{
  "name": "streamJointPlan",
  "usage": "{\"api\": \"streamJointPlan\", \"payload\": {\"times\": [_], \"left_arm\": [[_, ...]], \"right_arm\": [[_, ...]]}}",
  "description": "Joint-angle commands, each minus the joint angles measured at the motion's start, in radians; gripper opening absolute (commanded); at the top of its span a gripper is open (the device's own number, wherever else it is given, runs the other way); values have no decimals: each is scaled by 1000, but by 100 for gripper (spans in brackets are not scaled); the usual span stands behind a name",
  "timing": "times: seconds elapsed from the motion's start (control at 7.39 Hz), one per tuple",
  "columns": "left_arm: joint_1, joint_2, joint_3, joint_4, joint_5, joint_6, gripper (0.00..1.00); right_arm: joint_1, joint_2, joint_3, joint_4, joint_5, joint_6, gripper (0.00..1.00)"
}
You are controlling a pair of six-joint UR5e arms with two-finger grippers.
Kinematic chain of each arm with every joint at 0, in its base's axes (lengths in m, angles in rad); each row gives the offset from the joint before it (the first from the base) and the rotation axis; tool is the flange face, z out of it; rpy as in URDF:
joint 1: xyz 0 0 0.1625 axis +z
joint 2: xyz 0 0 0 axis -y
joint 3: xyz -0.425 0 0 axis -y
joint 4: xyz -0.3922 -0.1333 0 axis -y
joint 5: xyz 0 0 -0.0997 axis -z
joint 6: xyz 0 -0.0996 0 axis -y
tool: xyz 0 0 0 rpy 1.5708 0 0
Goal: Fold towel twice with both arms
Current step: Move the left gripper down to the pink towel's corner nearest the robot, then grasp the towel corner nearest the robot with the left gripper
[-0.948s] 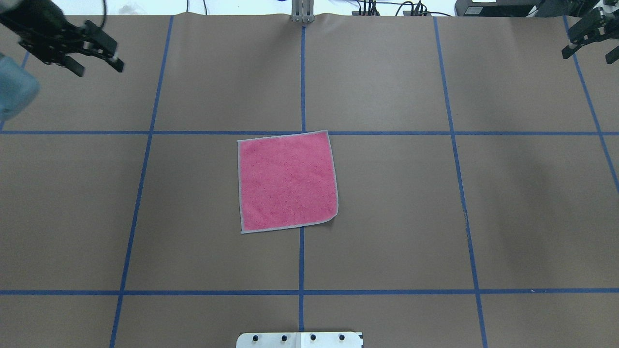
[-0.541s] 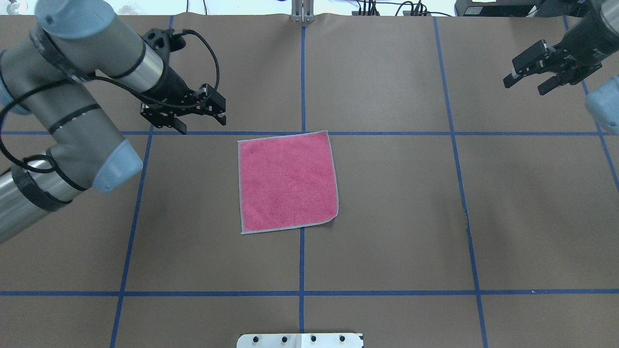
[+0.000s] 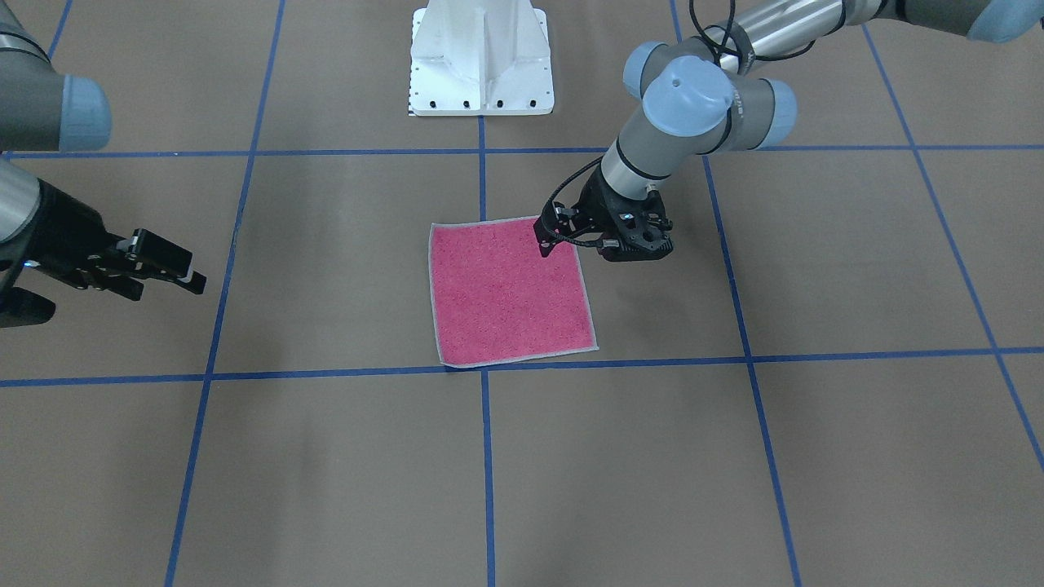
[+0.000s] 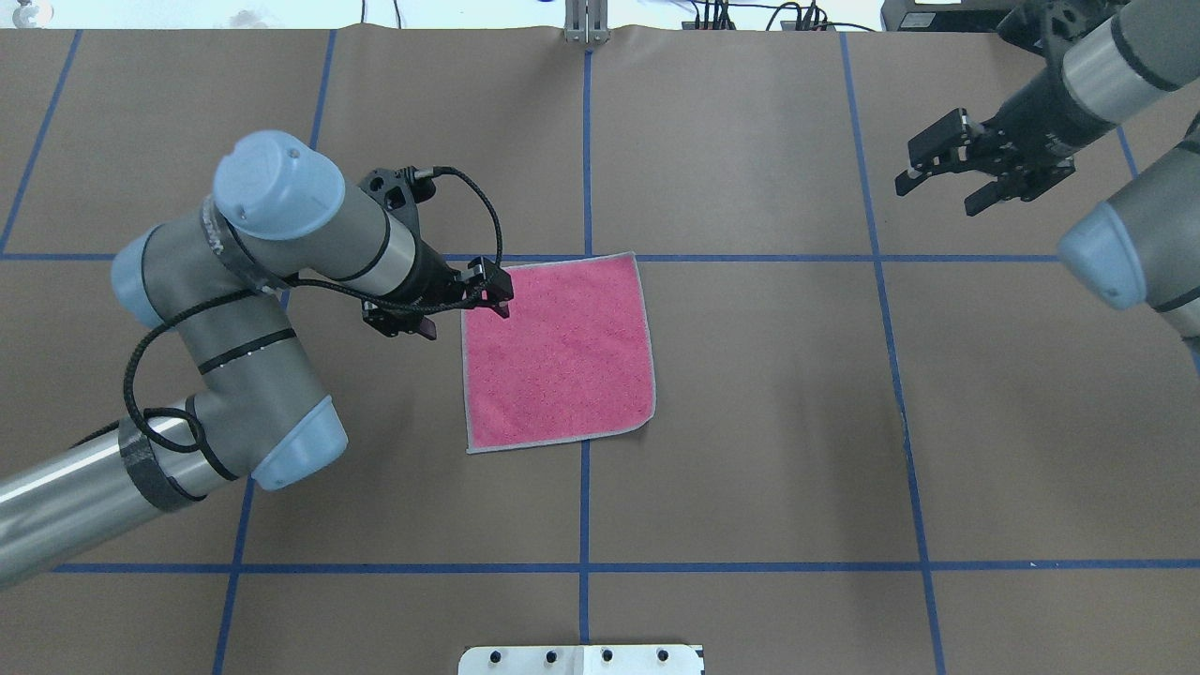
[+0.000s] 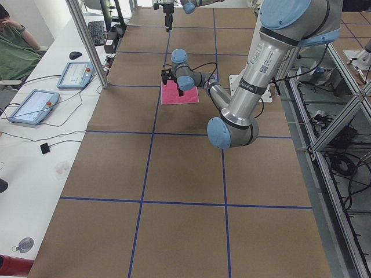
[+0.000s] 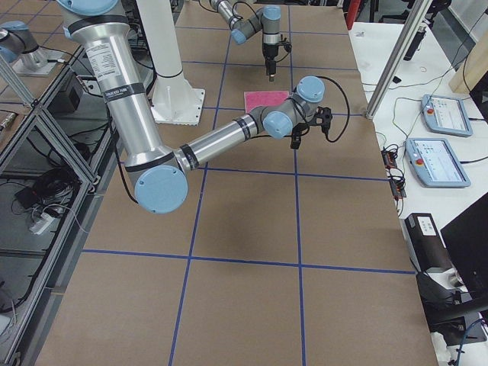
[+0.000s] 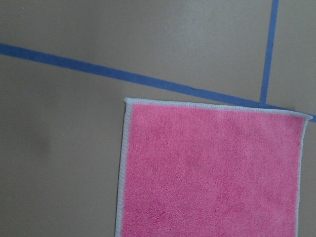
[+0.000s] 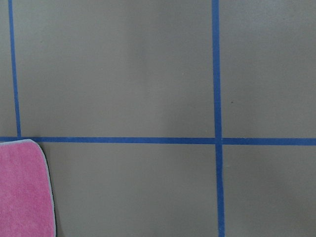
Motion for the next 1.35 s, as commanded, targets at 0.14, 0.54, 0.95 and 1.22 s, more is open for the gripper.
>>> {"api": "streamJointPlan", "payload": {"times": [0.14, 0.54, 0.95, 1.22], "left_arm": [[75, 9, 11, -1, 24, -16, 99], [92, 10, 14, 3, 29, -16, 85], [95, 38, 11, 5, 30, -13, 82], [111, 40, 13, 5, 30, -13, 80]], "right_arm": [[-64, -2, -11, 126, -24, 118, 99], [-65, 1, -12, 126, -19, 118, 100], [-65, 2, -12, 126, -17, 118, 99], [-65, 2, -12, 126, -19, 118, 99]]}}
